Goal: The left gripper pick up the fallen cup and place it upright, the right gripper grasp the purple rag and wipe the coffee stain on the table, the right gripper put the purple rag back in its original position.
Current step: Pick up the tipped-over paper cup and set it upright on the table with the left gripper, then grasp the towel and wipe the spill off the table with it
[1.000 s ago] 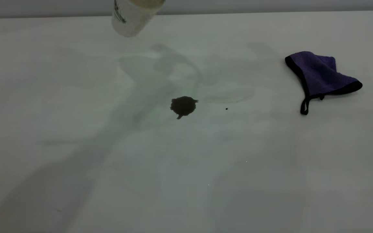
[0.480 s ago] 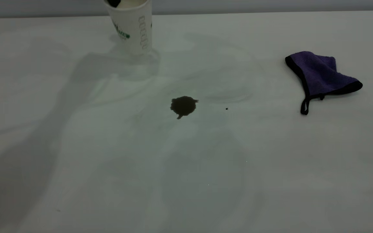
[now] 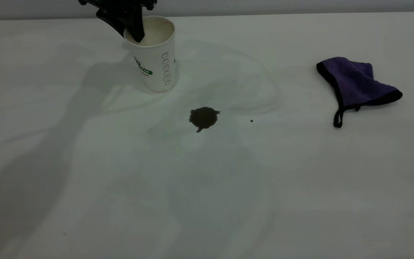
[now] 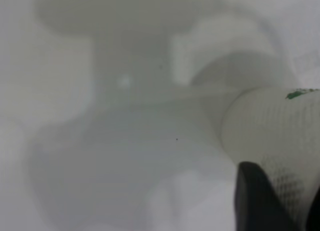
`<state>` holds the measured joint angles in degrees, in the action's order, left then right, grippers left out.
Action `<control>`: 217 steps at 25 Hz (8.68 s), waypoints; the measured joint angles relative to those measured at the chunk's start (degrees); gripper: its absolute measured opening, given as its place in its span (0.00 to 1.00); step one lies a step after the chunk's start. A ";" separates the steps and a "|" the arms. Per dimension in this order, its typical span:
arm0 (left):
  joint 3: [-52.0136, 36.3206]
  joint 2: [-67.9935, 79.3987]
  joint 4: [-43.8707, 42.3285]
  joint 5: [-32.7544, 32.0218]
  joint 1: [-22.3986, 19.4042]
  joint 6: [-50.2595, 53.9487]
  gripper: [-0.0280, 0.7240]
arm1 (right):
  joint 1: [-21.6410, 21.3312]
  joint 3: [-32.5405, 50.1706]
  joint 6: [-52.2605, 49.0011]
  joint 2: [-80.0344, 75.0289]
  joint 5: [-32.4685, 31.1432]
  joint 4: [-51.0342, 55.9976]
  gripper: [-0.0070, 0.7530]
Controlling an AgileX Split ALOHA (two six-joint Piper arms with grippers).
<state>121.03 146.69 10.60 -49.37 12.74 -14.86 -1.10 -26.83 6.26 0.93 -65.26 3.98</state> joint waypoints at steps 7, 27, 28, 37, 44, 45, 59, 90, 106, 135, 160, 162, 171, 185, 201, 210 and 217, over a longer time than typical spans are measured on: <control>4.26 -4.96 -0.30 -8.37 0.00 -3.04 0.97 | 0.00 0.00 0.00 0.00 0.00 0.00 0.78; -2.82 -46.09 -5.19 -17.54 0.00 3.42 0.74 | 0.00 0.00 0.00 0.00 -0.01 0.00 0.78; -6.96 -49.06 -5.25 -17.54 0.00 3.62 0.73 | 0.00 0.00 0.00 0.00 -0.01 0.00 0.78; -37.04 -72.65 -9.06 -17.54 0.05 3.62 0.62 | 0.00 0.00 0.00 0.00 -0.01 0.00 0.78; -55.78 -86.48 -9.24 -17.54 0.04 9.79 0.59 | 0.00 0.00 0.00 0.00 -0.01 0.00 0.78; -59.47 -88.47 -9.24 -17.54 0.04 11.22 0.59 | 0.00 0.00 0.00 0.00 -0.01 0.00 0.78; -91.23 -125.53 -10.91 -14.03 -10.83 15.77 0.59 | 0.00 0.00 0.00 0.00 -0.01 0.00 0.78; -92.75 -147.80 -12.07 -14.99 -12.74 15.83 0.59 | 0.00 0.00 0.00 0.00 -0.01 0.00 0.78; -92.75 -147.80 -12.07 -14.99 -12.74 15.83 0.59 | 0.00 -0.28 0.00 0.00 -0.01 0.00 0.78; -92.75 -147.80 -12.07 -15.01 -12.74 15.79 0.59 | 3.70 -39.88 10.00 -111.24 32.56 2.94 0.97; -92.75 -147.80 -12.07 -15.06 -12.74 15.79 0.59 | 3.87 -66.41 10.80 -145.41 37.86 -3.07 0.89; -92.75 -147.80 -12.07 -15.06 -12.74 15.79 0.59 | 3.28 -66.71 10.13 -146.06 37.95 -2.47 0.81; -92.75 -147.80 -12.07 -15.06 -12.74 15.77 0.59 | 5.69 -67.08 11.70 -146.27 37.20 0.85 0.10; -92.75 -147.80 -12.07 -15.06 -12.74 15.77 0.59 | 28.65 -66.97 12.97 -138.52 35.61 10.48 0.10; -92.75 -147.80 -12.07 -15.06 -12.74 15.77 0.59 | 43.29 -66.97 5.96 -144.96 50.25 16.54 0.10; -92.75 -147.80 -12.07 -15.06 -12.74 15.77 0.59 | 38.75 -67.17 5.60 -149.17 53.67 18.87 0.10; -92.75 -147.80 -12.07 -15.06 -12.74 15.77 0.59 | 27.52 -67.77 5.05 -148.93 47.81 19.55 0.10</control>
<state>28.29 -1.11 -1.47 -64.43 0.00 0.91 26.42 -94.60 11.31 -148.00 -17.45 23.54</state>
